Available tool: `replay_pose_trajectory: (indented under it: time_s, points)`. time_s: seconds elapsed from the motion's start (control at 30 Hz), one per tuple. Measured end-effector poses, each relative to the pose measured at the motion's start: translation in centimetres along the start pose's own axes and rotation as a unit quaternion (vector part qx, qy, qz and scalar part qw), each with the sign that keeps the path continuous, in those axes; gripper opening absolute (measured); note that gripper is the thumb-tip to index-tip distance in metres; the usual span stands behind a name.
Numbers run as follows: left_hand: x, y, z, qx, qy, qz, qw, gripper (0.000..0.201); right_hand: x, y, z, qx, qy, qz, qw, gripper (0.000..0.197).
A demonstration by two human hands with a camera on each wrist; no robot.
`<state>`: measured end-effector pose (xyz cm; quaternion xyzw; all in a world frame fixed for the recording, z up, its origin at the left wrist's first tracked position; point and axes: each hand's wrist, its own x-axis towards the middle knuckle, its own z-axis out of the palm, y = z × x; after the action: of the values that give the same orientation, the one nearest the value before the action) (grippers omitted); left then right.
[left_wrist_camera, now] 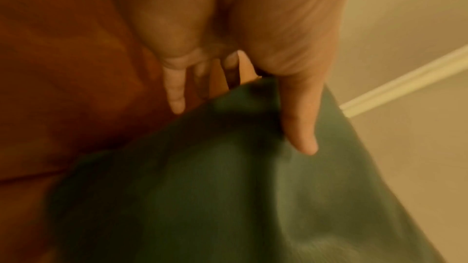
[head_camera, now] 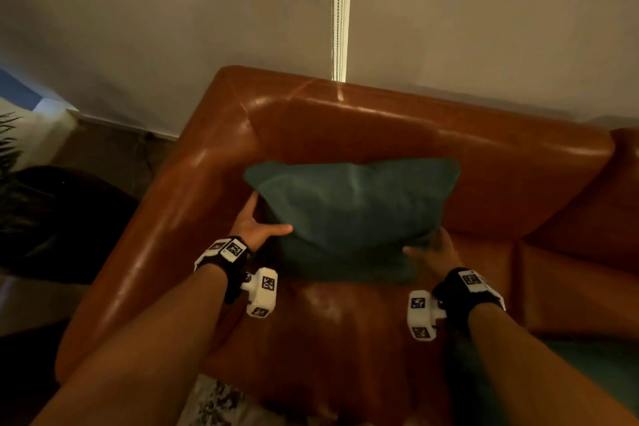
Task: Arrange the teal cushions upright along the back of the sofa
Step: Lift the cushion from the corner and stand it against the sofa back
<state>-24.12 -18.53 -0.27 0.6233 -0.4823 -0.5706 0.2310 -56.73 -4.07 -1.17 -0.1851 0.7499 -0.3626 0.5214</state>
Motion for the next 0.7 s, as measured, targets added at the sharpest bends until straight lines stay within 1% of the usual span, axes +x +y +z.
replay_pose_trajectory:
  time_s: [0.03,0.07,0.1,0.13,0.17,0.23,0.27,0.33,0.37,0.47,0.5,0.57,0.63,0.7]
  points:
    - [0.9,-1.6,0.1,0.031,-0.039,-0.022,0.998,0.13,0.9,1.1,0.5,-0.011,-0.015,0.006,1.0,0.109]
    - [1.4,-3.2,0.2,0.06,-0.063,-0.045,0.995,0.143,1.5,2.0,1.2,-0.037,-0.023,0.004,0.999,0.119]
    - [1.8,-4.8,0.4,0.084,-0.072,-0.067,0.992,0.152,2.1,2.8,1.8,-0.071,-0.015,0.002,0.997,0.124]
    - [2.3,-6.4,0.6,0.096,-0.072,-0.081,0.989,0.156,2.6,3.5,2.3,-0.09,0.001,0.005,0.996,0.127]
    - [2.8,-7.6,0.9,0.096,-0.063,-0.088,0.989,0.158,3.1,4.2,2.7,-0.092,0.021,0.007,0.996,0.129]
    - [3.9,-9.3,1.4,0.077,-0.045,-0.097,0.991,0.161,4.2,4.6,3.3,-0.09,0.043,-0.013,0.995,0.139]
    - [4.8,-9.9,1.7,0.056,-0.042,-0.107,0.992,0.159,5.4,5.4,3.5,-0.091,0.056,-0.028,0.994,0.147]
    - [5.7,-9.3,2.0,0.019,-0.044,-0.129,0.991,0.146,6.7,5.2,3.1,-0.104,0.049,-0.048,0.992,0.156]
    - [6.2,-9.2,2.1,0.006,-0.05,-0.139,0.989,0.139,7.3,5.1,3.1,-0.106,0.045,-0.049,0.992,0.153]
    - [7.1,-8.4,2.1,-0.012,-0.047,-0.138,0.989,0.107,8.0,5.1,3.3,-0.078,0.029,-0.04,0.996,0.128]
    - [7.1,-8.1,1.9,-0.018,-0.048,-0.135,0.99,0.103,7.5,5.2,3.6,-0.058,0.036,-0.045,0.997,0.122]
    - [6.0,-8.0,1.5,-0.034,-0.046,-0.118,0.991,0.106,5.9,6.1,4.1,-0.012,0.065,-0.076,0.995,0.116]
    - [4.7,-7.7,1.2,-0.051,-0.053,-0.079,0.994,0.105,3.9,6.9,4.4,0.022,0.096,-0.095,0.991,0.114]
    - [4.5,-7.6,1.4,-0.046,-0.058,-0.03,0.997,0.101,3.1,7.8,4.3,0.028,0.126,-0.103,0.986,0.11]
